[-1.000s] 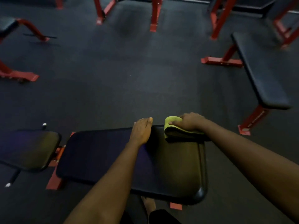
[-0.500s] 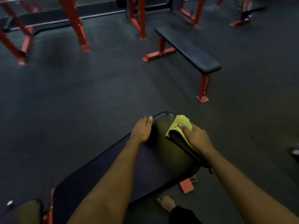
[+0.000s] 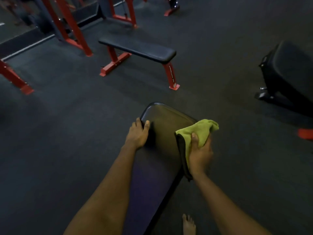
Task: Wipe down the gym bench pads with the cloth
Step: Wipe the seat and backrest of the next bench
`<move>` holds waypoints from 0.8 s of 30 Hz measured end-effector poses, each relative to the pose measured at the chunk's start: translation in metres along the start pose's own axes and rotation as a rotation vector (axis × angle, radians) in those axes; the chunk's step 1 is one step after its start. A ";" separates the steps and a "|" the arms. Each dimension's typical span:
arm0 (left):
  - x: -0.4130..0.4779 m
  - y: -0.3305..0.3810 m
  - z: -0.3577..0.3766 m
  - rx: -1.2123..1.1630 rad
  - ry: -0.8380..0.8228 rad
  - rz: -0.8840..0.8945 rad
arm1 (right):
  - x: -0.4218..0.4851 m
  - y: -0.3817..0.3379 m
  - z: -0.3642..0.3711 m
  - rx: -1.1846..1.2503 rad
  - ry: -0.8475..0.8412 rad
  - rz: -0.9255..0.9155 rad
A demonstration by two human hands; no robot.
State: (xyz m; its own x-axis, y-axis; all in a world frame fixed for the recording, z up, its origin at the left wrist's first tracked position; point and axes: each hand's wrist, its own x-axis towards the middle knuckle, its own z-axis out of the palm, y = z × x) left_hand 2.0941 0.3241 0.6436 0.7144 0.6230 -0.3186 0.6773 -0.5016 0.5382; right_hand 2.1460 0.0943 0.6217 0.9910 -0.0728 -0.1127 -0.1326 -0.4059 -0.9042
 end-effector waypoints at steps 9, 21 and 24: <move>-0.013 -0.014 -0.001 -0.045 0.018 0.063 | -0.097 0.028 0.012 0.181 0.049 0.124; -0.059 -0.127 0.015 -0.091 -0.033 0.213 | -0.108 0.061 0.050 -0.004 0.243 0.056; -0.074 -0.159 0.023 -0.102 -0.045 0.228 | -0.169 0.095 0.066 0.060 0.249 0.068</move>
State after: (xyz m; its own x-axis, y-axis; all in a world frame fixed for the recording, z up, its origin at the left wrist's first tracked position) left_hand 1.9377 0.3441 0.5639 0.8555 0.4719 -0.2131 0.4779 -0.5613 0.6756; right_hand 1.9670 0.1281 0.5280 0.9435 -0.3227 -0.0755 -0.1895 -0.3385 -0.9217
